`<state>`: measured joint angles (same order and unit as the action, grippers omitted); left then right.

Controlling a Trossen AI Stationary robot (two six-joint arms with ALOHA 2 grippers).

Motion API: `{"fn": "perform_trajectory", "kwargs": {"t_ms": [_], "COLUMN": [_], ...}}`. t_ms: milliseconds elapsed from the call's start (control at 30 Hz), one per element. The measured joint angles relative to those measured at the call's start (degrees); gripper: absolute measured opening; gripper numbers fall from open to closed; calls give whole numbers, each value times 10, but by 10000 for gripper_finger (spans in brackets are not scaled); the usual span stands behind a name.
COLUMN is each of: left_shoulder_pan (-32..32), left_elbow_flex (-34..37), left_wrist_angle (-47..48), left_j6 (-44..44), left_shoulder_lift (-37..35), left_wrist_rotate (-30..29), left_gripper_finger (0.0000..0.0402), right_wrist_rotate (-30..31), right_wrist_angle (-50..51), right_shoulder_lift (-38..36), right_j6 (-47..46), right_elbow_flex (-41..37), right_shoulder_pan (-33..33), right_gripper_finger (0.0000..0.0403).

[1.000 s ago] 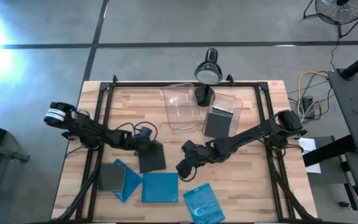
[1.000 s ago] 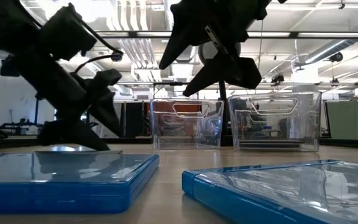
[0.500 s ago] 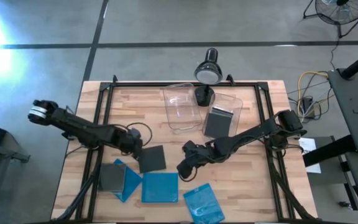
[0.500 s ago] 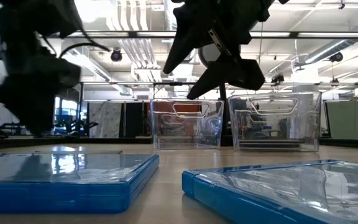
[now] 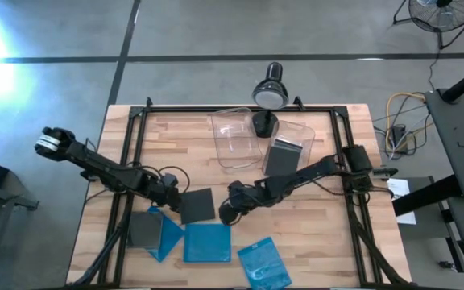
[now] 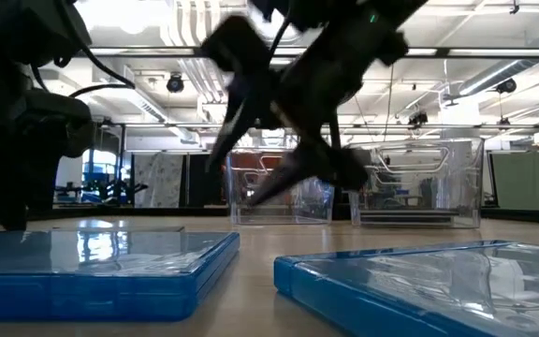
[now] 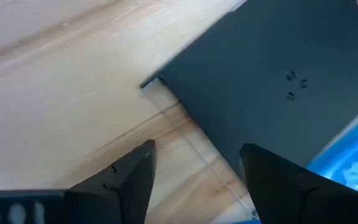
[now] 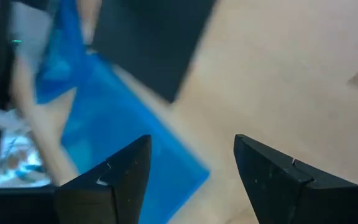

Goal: Pick & place jewel cases by type
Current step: Put the black CD case into the right transparent bin

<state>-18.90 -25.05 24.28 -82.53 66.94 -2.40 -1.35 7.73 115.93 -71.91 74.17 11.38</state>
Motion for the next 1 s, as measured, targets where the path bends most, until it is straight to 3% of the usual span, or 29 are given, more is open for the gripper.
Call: {"fn": "perform_trajectory", "kwargs": {"t_ms": [233, 567, 767, 1000], "left_shoulder_pan": [-1, 0, -1, -10], "left_elbow_flex": [1, 1, 0, 0], "left_wrist_angle": [-7, -118, -117, -62], "left_j6": [4, 10, 27, 108], "left_shoulder_lift": [7, 44, 72, 71], "left_wrist_rotate": [-6, -14, -14, 11], "left_gripper_finger": [214, 214, 214, 213], "right_wrist_rotate": [-3, -18, -23, -18], "right_wrist_angle": [-8, -5, 1, -13], "right_shoulder_lift": [65, 111, 106, 55], "right_j6": [13, 16, 15, 47], "right_elbow_flex": [47, 109, 113, 116], "right_shoulder_pan": [-21, -23, -25, -24], "right_gripper_finger": [224, 224, 224, 224]}}
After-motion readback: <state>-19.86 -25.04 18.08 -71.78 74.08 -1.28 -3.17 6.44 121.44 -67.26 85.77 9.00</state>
